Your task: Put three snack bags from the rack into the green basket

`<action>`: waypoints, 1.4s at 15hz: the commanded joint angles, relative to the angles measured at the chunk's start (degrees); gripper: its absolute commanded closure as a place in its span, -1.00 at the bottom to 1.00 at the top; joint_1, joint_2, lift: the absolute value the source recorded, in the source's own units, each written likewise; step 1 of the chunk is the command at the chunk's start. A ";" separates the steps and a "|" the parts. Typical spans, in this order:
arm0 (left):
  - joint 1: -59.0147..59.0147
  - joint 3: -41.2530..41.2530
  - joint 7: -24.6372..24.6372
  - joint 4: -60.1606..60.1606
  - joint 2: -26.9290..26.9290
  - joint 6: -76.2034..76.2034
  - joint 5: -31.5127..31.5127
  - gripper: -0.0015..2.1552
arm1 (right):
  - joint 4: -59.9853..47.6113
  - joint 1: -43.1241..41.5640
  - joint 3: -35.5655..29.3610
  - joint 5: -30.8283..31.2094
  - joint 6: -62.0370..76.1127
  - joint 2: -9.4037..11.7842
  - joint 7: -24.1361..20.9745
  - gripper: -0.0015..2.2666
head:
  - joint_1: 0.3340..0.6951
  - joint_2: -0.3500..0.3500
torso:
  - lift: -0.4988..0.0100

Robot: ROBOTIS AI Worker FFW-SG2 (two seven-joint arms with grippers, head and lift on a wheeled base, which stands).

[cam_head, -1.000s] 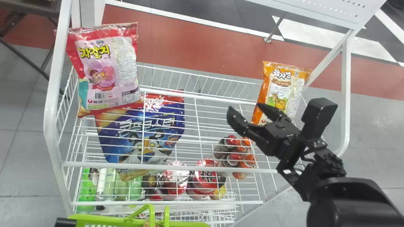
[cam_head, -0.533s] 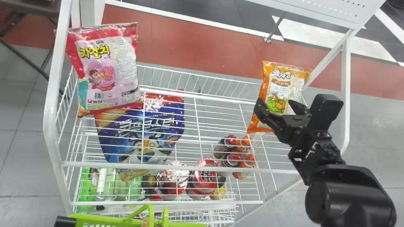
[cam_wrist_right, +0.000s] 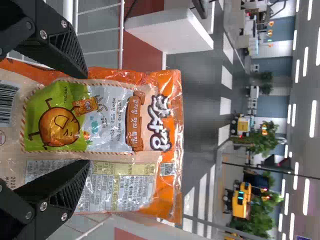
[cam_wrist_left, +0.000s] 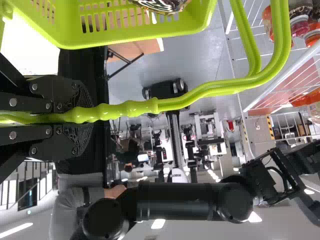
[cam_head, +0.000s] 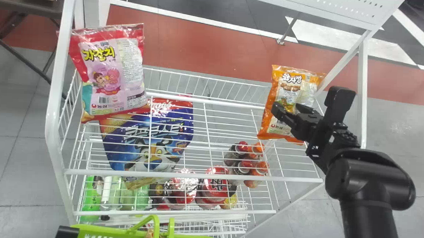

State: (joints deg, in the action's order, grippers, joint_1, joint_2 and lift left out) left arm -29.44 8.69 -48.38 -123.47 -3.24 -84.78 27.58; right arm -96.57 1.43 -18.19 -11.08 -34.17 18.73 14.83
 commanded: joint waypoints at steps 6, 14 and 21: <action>-0.18 0.01 0.04 0.34 -0.10 0.09 0.01 0.90 | -7.15 4.37 -3.35 -4.03 -2.88 -0.01 3.54 0.91 | 1.00 -1.00 | 0.96; -0.09 0.18 0.57 0.34 0.08 0.09 -0.07 0.90 | -36.06 15.98 -16.62 -19.33 -36.46 -0.54 10.75 0.93 | 1.00 -1.00 | 0.96; -0.09 0.45 0.92 0.52 0.43 0.26 -0.25 0.90 | -47.40 25.20 -17.50 -23.55 -55.91 -4.06 20.42 0.93 | 1.00 -1.00 | 0.96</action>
State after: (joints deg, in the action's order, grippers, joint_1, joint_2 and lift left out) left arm -29.53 9.06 -47.50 -123.04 -2.89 -84.53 27.33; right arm -143.22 24.90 -36.48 -34.47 -89.30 15.02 34.71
